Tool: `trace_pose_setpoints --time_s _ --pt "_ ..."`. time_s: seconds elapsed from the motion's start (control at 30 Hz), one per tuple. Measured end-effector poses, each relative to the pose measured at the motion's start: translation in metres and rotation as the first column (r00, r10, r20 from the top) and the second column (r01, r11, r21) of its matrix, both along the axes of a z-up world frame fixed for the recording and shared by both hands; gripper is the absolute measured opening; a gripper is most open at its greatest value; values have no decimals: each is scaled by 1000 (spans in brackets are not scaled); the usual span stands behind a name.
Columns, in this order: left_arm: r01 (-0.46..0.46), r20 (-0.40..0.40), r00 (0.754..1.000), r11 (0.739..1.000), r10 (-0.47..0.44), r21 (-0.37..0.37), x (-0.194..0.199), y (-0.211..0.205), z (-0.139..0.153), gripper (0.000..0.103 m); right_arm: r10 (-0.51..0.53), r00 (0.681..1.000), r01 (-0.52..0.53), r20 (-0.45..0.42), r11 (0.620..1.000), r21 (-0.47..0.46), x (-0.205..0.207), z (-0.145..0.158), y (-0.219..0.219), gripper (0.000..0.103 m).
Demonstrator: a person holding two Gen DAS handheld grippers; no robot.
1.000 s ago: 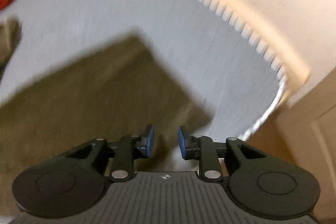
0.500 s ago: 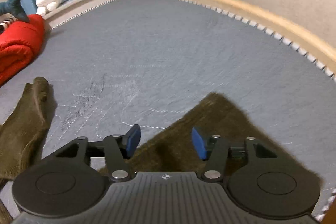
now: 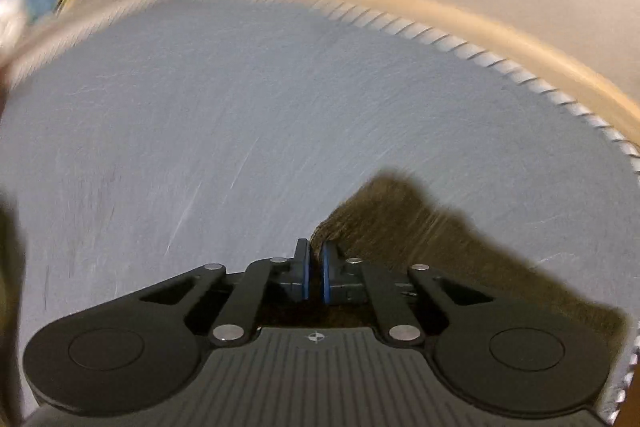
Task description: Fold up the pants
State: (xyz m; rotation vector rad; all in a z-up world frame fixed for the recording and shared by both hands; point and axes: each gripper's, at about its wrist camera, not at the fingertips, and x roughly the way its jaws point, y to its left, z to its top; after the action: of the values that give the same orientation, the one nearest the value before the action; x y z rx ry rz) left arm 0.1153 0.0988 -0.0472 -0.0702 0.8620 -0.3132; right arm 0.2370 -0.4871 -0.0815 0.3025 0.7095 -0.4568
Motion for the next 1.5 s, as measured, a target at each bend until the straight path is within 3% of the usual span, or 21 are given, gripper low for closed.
trace_pose_setpoints --time_s 0.07,0.2,0.3,0.37,0.5,0.57,0.8,0.97,1.13,1.27,1.33,1.43,1.5 --pt "31 19 999 999 -30 -19 0 -3 1 38 -89 994 88 71 996 10 -5 11 -26 5" --pt "86 25 996 996 -86 -1 3 -15 -8 38 -2 999 -4 41 987 158 4 -19 -55 8" --pt "103 8 995 995 -103 19 7 -22 -19 38 74 997 -74 6 988 139 -1 -24 -59 13" --pt "109 -5 994 993 -109 42 11 -25 -29 38 97 995 -100 29 986 131 -11 -15 -64 25" --pt "80 -6 997 988 -80 134 18 -31 -41 33 100 994 -102 49 994 44 -34 6 -76 62" --pt "71 7 997 981 -73 179 16 -36 -41 33 95 995 -95 36 995 -23 -48 10 -83 66" --pt "90 40 994 953 -106 289 5 -53 -42 38 41 993 -45 -115 999 -27 -81 -4 -128 74" --pt "60 41 997 971 -72 230 -1 -50 -32 47 82 968 -87 -237 996 -9 -103 -23 -144 79" --pt "42 67 996 983 -55 177 -13 -50 -14 49 150 954 -136 -260 988 71 -116 -31 -149 76" --pt "47 77 995 993 -56 112 -23 -50 0 49 198 944 -191 -266 980 52 -116 -26 -138 54" --pt "81 77 993 994 -86 69 -30 -51 6 49 186 943 -186 -275 982 27 -117 -23 -136 41" --pt "183 61 981 983 -182 -3 -43 -61 9 49 178 948 -170 -263 984 54 -119 -19 -141 35" --pt "269 37 963 962 -268 -39 -52 -72 4 49 180 951 -168 -252 983 66 -121 -16 -144 31"
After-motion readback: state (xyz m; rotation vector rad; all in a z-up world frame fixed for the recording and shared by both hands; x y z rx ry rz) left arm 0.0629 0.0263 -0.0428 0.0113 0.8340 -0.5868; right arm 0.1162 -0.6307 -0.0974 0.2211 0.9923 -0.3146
